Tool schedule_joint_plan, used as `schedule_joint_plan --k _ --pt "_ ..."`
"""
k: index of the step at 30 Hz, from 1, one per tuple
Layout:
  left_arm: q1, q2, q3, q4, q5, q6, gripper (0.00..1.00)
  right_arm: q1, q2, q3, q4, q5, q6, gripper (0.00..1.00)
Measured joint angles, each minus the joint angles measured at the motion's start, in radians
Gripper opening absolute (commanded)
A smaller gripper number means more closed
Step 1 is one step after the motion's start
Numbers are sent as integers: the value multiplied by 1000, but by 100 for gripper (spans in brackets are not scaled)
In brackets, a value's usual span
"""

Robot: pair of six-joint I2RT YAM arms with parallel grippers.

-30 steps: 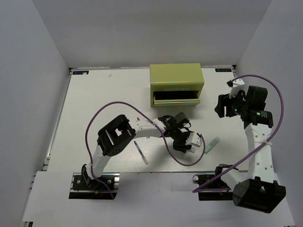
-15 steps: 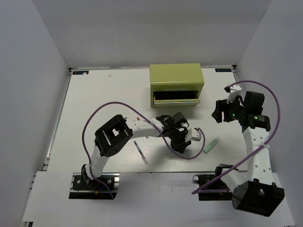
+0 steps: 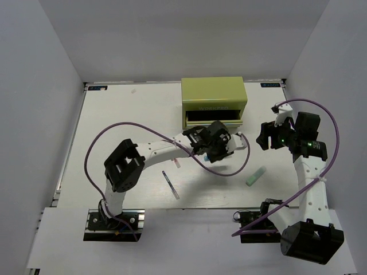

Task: Sort the stationery into containers
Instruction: Grab a piece of stationery with the left arm, then place the stationery into the container

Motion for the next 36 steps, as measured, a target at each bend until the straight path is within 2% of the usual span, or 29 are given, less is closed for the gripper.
schedule_joint_plan --k 9,15,24,27,28,31,34,36 --pt "61 -119 84 149 -216 111 0 0 -4 -9 0 1 -17 72" --pt "111 -79 132 236 -293 212 0 0 -10 -9 -1 2 -36 72" --pt "152 -29 95 371 -332 310 0 0 -42 -14 -3 8 -51 72" --pt "154 -22 69 392 -336 334 25 0 -46 -26 -4 10 -53 73" --pt "154 -20 64 398 -336 338 49 0 -45 -28 -5 11 -54 73" --pt "154 -18 40 432 -346 357 80 0 -46 -28 -5 13 -60 75" --pt "151 -18 5 477 -359 352 90 0 -46 -32 -5 10 -88 78" --pt "142 -19 0 505 -370 349 92 0 -48 -43 -7 -4 -122 78"
